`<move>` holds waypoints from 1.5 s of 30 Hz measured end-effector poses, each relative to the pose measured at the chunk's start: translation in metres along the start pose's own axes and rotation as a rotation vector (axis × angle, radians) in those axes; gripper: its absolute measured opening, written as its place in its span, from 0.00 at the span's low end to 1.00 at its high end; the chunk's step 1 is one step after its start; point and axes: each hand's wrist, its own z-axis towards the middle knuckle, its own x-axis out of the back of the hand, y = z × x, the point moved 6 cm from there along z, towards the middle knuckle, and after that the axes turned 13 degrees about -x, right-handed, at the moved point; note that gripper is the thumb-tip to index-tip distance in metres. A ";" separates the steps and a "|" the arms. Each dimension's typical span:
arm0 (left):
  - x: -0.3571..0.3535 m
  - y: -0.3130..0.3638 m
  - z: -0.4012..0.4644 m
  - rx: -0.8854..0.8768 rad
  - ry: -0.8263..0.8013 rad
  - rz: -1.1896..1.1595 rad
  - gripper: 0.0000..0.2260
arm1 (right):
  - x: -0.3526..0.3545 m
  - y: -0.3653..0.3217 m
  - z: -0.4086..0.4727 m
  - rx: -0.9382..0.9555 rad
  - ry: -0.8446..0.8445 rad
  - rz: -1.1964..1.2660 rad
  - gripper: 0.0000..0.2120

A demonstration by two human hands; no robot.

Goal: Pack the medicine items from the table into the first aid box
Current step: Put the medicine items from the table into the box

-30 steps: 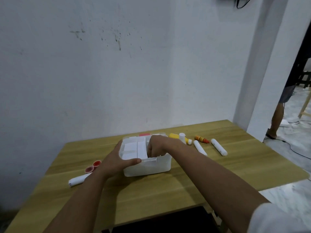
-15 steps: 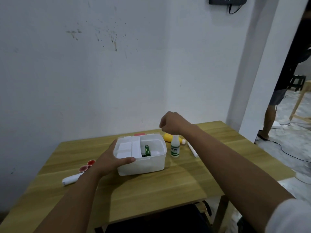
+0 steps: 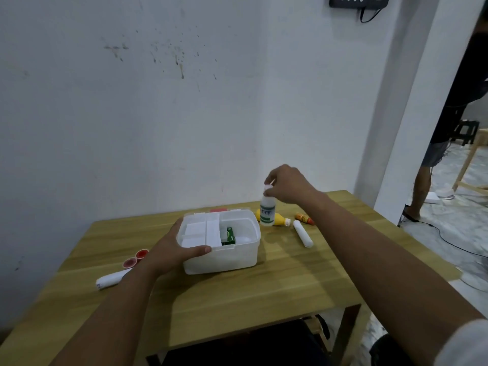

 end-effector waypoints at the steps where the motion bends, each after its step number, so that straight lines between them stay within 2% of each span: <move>1: 0.000 -0.001 0.001 0.000 0.001 -0.007 0.43 | 0.008 -0.009 0.001 0.019 0.014 0.041 0.14; 4: 0.000 -0.002 0.001 -0.005 0.003 -0.021 0.42 | 0.014 -0.031 0.004 0.043 0.003 0.144 0.15; 8: -0.001 -0.002 0.000 -0.009 0.007 -0.008 0.42 | -0.019 -0.046 0.003 0.060 -0.077 0.114 0.16; 15: 0.000 -0.003 0.000 0.013 0.010 0.015 0.39 | -0.091 -0.035 0.003 0.055 -0.177 0.000 0.17; 21: -0.001 -0.003 -0.001 0.013 0.022 0.032 0.41 | -0.093 -0.025 0.008 0.021 -0.230 0.094 0.21; 25: 0.001 -0.003 -0.001 -0.004 0.019 0.025 0.42 | -0.074 -0.002 0.021 -0.028 -0.050 0.179 0.13; 28: 0.002 -0.003 -0.001 0.001 0.025 0.018 0.45 | -0.083 0.026 0.027 -0.123 -0.038 -0.119 0.16; 30: 0.002 -0.002 -0.001 -0.007 0.029 0.021 0.45 | -0.095 0.043 0.026 -0.172 -0.118 -0.411 0.11; 32: 0.001 0.000 -0.002 -0.015 0.026 0.022 0.44 | -0.104 0.056 0.026 -0.192 -0.151 -0.586 0.06; 37: 0.001 -0.002 -0.002 -0.008 0.024 0.026 0.46 | -0.120 0.076 0.035 -0.209 -0.110 -0.659 0.08; 41: 0.003 0.001 -0.001 -0.022 0.030 0.026 0.45 | -0.115 0.082 0.041 -0.272 -0.072 -0.525 0.07; 43: 0.002 0.003 -0.002 -0.030 0.031 0.023 0.41 | -0.101 0.082 0.044 -0.311 -0.027 -0.293 0.08; 45: 0.001 0.005 -0.002 -0.033 0.028 0.015 0.36 | -0.081 0.073 0.045 -0.275 0.034 -0.027 0.10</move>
